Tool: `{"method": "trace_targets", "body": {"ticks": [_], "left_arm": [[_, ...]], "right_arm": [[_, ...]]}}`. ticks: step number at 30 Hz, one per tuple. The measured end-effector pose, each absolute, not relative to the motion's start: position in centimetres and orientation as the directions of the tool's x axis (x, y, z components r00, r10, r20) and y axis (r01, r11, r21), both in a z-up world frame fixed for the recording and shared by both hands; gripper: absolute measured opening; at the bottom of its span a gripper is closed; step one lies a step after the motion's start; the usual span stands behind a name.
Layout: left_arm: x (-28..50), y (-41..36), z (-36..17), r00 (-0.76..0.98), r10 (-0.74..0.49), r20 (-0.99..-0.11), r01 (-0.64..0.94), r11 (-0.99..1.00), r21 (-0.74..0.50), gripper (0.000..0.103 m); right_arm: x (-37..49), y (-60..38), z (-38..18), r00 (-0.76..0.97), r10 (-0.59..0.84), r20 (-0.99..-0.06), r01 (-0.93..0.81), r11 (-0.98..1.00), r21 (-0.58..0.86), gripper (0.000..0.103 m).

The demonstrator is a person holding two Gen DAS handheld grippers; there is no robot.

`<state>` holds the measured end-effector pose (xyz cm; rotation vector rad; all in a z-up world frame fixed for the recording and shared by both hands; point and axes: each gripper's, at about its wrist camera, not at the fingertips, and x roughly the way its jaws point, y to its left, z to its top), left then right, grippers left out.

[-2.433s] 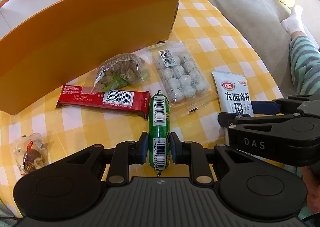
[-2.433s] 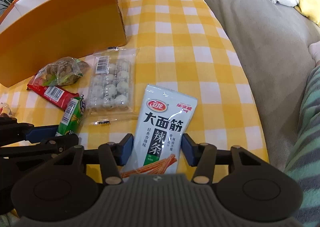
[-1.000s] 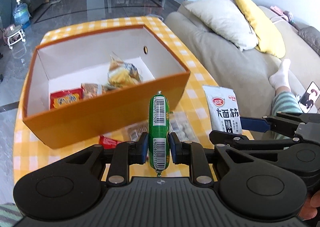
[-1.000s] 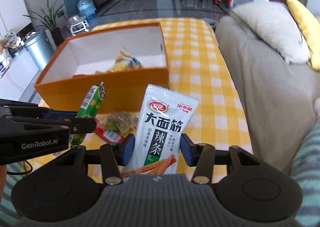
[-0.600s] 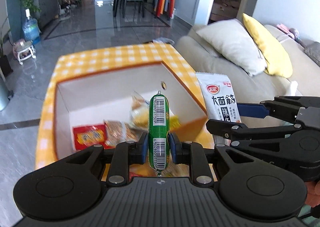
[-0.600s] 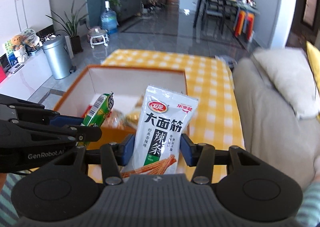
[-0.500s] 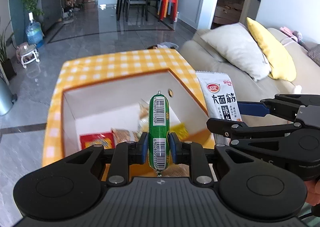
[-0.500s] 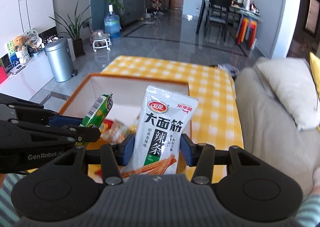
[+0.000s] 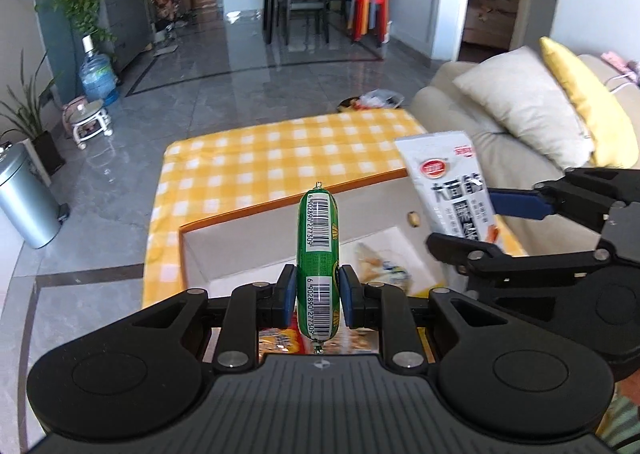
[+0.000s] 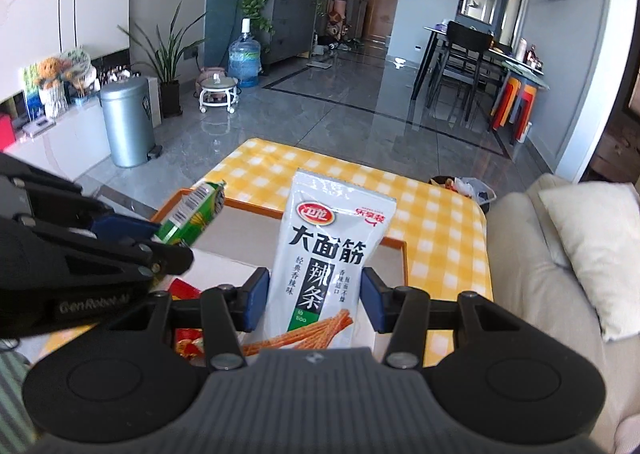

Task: Organize snacks
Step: 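Lift the sausage and spicy-strip bag and carry both over the orange box, then open both tools to drop the sausage and bag into the box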

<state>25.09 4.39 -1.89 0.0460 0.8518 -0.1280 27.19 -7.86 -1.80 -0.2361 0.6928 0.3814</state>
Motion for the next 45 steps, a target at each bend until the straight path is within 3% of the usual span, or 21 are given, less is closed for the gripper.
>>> {"method": "trace_targets", "body": {"ticks": [27,45], "left_arm": [[32.3,5.8,-12.2,0.407,0.024,-0.913,0.141,0.986,0.089,0.024],[31.7,6.2,-12.8,0.380,0.035,-0.924,0.127,0.988,0.090,0.026]], "right_arm": [[36.5,-1.5,-14.2,0.563,0.085,-0.822,-0.588,0.740,-0.327,0.047],[37.7,-2.1,-14.1,0.495,0.115,-0.861,-0.574,0.787,-0.225,0.052]]}}
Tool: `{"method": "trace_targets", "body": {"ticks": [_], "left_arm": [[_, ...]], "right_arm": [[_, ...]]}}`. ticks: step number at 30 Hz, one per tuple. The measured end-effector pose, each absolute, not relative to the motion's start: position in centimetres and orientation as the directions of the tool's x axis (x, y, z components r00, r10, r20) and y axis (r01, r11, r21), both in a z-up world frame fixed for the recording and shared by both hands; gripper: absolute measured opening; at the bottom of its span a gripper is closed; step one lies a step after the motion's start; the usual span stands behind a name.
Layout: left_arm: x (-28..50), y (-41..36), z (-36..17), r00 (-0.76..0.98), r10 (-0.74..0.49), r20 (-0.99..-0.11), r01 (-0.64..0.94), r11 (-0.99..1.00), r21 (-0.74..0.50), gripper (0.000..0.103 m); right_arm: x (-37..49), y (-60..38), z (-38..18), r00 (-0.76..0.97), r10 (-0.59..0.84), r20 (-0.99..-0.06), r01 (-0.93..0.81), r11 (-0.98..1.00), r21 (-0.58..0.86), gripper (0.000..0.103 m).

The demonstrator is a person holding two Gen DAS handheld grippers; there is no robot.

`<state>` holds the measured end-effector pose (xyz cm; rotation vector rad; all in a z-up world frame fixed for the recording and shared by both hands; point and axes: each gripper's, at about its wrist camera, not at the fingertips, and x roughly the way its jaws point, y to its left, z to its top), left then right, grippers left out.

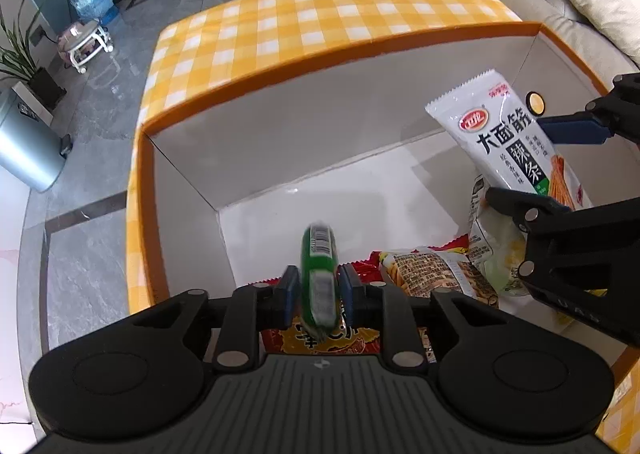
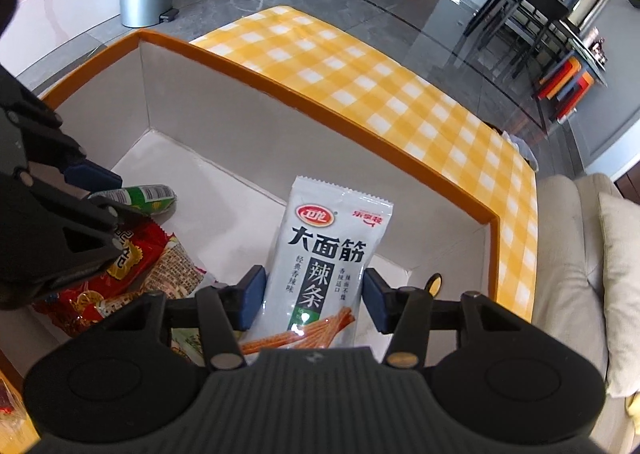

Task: Organize snacks
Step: 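Open both tools to drop the sausage and bag into the box, then move both tools back toward the remaining snacks on the table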

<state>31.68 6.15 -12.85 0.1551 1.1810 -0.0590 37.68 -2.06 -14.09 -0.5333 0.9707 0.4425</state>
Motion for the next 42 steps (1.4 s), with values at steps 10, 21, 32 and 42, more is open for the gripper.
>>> {"method": "trace_targets", "body": {"ticks": [10,21,32,42], "left_arm": [[29.9,5.6,-10.5,0.457,0.034,-0.889,0.173,0.977,0.127,0.043],[26.2,5.1,-7.1,0.586,0.005,-0.810,0.188,0.972,0.142,0.058],[20.2,4.6,-2.9,0.708,-0.060,-0.704,0.196,0.974,0.113,0.065],[15.0,4.1,-1.2,0.710,-0.134,-0.692,0.229,0.972,0.047,0.066]], "right_arm": [[36.7,-2.5,-12.9,0.492,0.110,-0.864,-0.562,0.798,-0.218,0.066],[33.5,-4.1,-9.4,0.551,0.104,-0.828,-0.499,0.837,-0.227,0.077],[27.6,-7.1,-5.6,0.665,0.112,-0.738,-0.373,0.907,-0.198,0.089],[21.0,-10.2,-4.1,0.719,0.128,-0.683,-0.282,0.952,-0.119,0.089]]}}
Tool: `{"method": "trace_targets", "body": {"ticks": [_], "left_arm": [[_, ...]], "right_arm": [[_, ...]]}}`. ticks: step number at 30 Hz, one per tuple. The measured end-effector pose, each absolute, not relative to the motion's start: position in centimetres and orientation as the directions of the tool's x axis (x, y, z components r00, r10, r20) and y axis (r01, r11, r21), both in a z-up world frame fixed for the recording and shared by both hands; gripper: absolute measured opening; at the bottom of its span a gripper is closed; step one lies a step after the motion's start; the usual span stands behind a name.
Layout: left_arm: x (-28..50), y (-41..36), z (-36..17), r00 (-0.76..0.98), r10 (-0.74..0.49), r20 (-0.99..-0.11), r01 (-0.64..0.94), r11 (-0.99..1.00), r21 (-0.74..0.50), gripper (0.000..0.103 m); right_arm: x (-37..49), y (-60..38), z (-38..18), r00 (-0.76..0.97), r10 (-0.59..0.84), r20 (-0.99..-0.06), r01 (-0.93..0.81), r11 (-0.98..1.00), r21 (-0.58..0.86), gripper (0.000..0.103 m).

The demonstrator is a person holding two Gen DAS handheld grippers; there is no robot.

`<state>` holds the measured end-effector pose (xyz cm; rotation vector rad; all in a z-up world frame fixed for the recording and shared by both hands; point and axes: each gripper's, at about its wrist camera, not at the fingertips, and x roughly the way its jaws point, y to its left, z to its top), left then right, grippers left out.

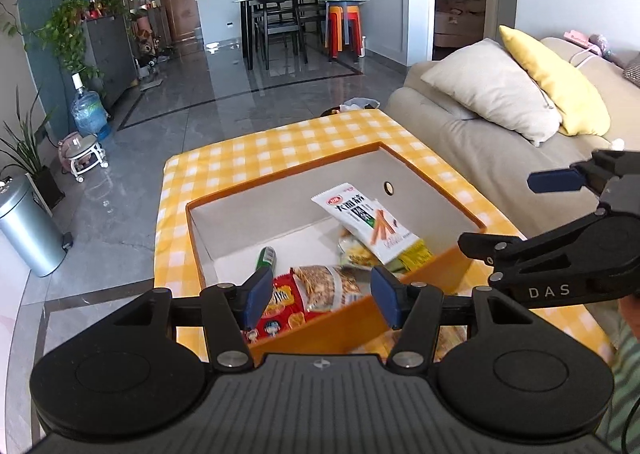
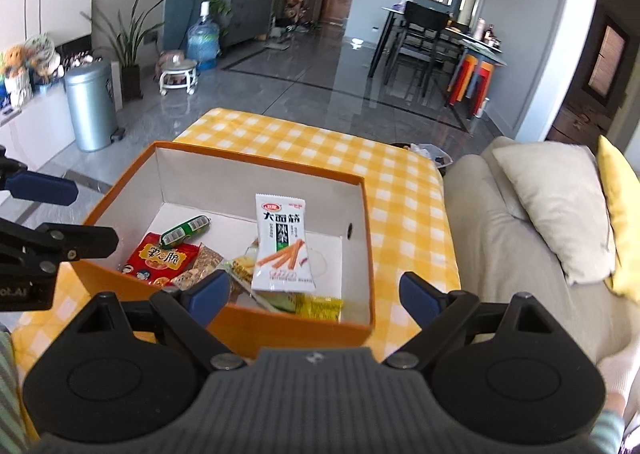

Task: Organize snacks
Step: 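Move both tools back toward the remaining snacks on the table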

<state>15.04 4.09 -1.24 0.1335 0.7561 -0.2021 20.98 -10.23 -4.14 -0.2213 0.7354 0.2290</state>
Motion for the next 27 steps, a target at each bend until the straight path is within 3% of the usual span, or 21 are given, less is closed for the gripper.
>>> {"method": "trace_targets", "body": {"ticks": [18,22,27], "left_arm": [[10.5,6.8,-5.9,0.547,-0.105,-0.831,0.139,0.990,-0.034,0.066],[10.4,6.2,-7.9,0.495,-0.093,-0.864,0.141,0.990,-0.026,0.066],[10.8,5.6,-10.7,0.445,-0.047,-0.894,0.115,0.993,0.005,0.066]], "right_arm": [[14.7,-13.6,-8.4,0.649,0.184,-0.738,-0.235,0.971,0.036,0.089],[14.5,-13.2,-10.4,0.616,0.201,-0.762,-0.266,0.963,0.039,0.081],[14.5,-12.5,-12.5,0.581,0.228,-0.781,-0.317,0.948,0.041,0.080]]}}
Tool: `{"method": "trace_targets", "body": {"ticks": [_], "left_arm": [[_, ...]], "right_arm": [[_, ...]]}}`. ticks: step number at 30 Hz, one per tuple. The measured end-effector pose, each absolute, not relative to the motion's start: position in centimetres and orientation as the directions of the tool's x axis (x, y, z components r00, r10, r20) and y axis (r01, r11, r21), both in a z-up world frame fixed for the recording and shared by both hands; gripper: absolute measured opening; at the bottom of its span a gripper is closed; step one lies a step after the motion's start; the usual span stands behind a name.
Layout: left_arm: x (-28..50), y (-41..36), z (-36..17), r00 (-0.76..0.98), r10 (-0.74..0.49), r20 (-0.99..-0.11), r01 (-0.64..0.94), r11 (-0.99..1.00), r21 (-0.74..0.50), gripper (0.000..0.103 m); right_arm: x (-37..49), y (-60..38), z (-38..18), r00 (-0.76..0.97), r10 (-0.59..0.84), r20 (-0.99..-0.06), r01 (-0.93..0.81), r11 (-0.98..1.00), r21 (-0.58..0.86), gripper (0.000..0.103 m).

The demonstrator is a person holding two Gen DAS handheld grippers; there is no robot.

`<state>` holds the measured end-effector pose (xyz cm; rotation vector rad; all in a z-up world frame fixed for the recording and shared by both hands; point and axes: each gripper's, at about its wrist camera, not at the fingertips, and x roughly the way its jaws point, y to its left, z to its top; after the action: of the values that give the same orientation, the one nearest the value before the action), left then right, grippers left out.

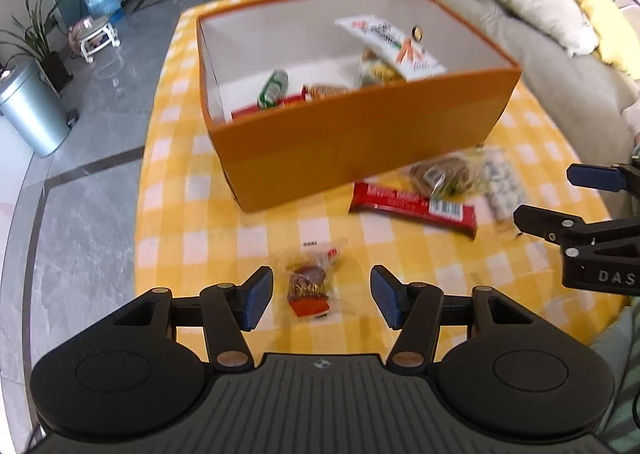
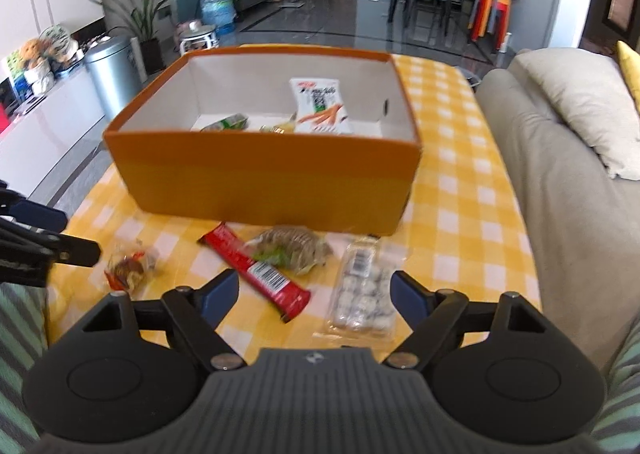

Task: Organize snacks
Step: 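Move both tools back toward the remaining snacks on the table, then grasp the wrapped round cake with the left tool while the right tool grasps the red bar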

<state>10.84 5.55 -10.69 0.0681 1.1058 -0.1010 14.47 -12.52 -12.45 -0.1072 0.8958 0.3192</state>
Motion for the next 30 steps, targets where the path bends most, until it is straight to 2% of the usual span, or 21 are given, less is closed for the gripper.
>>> {"method": "trace_targets", "body": {"ticks": [2,14,20,25,30], "left_arm": [[11.1,5.5,-11.5,0.430,-0.043,-0.902,0.103,0.995,0.002,0.066],[12.9,5.8,-14.3,0.377,-0.021,-0.926,0.047,0.999,-0.003,0.065],[13.4,6.1,-15.4,0.355,-0.020,-0.935,0.029,1.000,-0.010,0.057],[13.4,6.3,-15.7,0.353,-0.013,-0.936,0.024,1.000,-0.004,0.042],[13.4,5.8,-16.0,0.347,-0.013,-0.938,0.047,0.999,0.003,0.040]], "right_arm": [[14.3,-12.4,-13.2,0.571,0.237,-0.786,-0.330,0.943,0.044,0.073],[15.2,-12.7,-15.7,0.534,0.209,-0.820,-0.318,0.948,0.035,0.069],[15.4,-12.1,-16.3,0.522,0.222,-0.823,-0.347,0.937,0.033,0.068],[15.7,-11.2,-16.5,0.530,0.242,-0.813,-0.385,0.922,0.024,0.060],[16.3,-9.9,-17.1,0.528,0.283,-0.801,-0.444,0.896,0.025,0.053]]}}
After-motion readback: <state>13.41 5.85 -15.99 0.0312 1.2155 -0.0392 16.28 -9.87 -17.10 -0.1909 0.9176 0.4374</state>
